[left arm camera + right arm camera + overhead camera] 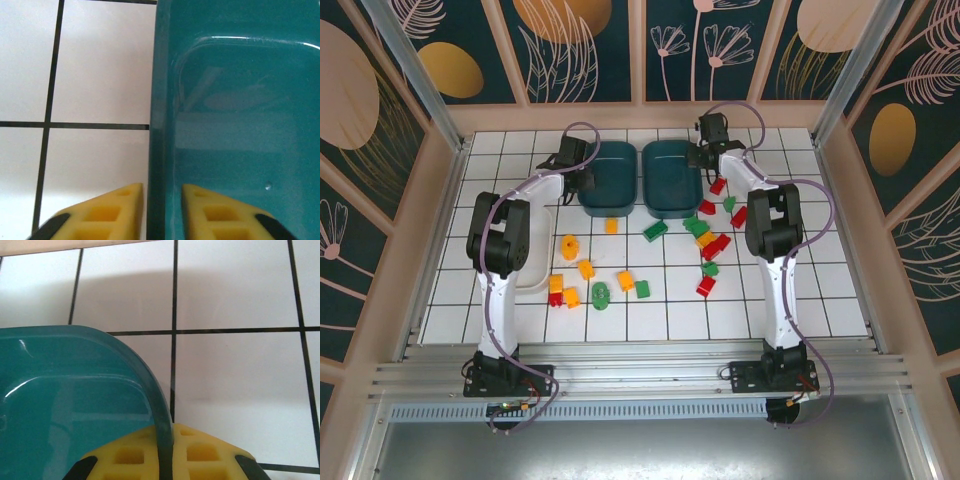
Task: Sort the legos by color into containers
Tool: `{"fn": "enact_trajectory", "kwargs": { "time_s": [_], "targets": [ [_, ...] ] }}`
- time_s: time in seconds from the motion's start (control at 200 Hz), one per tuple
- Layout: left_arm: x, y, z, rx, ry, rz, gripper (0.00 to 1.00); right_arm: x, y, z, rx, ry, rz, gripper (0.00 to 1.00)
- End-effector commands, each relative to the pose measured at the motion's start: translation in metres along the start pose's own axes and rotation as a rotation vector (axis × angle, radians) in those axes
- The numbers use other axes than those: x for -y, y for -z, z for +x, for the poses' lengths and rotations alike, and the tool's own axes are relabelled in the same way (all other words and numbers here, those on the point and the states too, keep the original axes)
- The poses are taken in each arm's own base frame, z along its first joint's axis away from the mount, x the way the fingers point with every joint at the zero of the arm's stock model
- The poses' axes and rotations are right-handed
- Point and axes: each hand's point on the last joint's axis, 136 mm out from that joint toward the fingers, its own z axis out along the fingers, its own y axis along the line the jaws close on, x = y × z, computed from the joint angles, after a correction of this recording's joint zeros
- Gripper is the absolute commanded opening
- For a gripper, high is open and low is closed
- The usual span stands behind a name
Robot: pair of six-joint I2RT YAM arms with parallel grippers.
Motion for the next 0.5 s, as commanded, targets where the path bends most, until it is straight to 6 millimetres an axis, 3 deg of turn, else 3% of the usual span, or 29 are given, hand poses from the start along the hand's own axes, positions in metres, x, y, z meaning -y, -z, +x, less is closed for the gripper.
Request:
{"fn": "enact_trajectory", "kwargs": {
  "time_s": [0.0,0.055,0.115,0.155,0.26,0.335,0.415,0.495],
  "targets": [
    [-0.001,0.01,-0.003,-0.007,0.026,0.012,0.32,-0.012,-0.004,0.004,-0.029,-0.044,-0.063,0.01],
    [0.0,0.019,-0.009,0.003,0.032,0.024,0.4,-0.012,-0.004,0.004,-0.035,-0.089,-0.074,0.05],
    [0.004,0.032,-0.018,0.016,0.051,0.059,0.52,-0.009,-0.002,0.001,-0.024,-0.165,-0.087,0.15],
    [0.002,0.042,-0.025,0.026,0.063,0.06,0.55,-0.009,0.001,-0.001,-0.015,-0.199,-0.106,0.18],
    [-0.008,0.078,-0.042,0.073,0.089,0.04,0.63,-0.013,0.007,-0.005,-0.01,-0.205,-0.123,0.34],
    [-0.018,0.109,-0.048,0.114,0.113,0.025,0.79,-0.015,0.018,-0.012,0.019,-0.201,-0.13,0.39],
    [-0.035,0.14,-0.04,0.142,0.13,-0.033,0.81,-0.009,0.038,-0.025,0.064,-0.198,-0.102,0.44],
    [-0.054,0.162,-0.013,0.137,0.167,-0.099,0.78,-0.005,0.069,-0.037,0.133,-0.198,-0.086,0.46]
  ]
}}
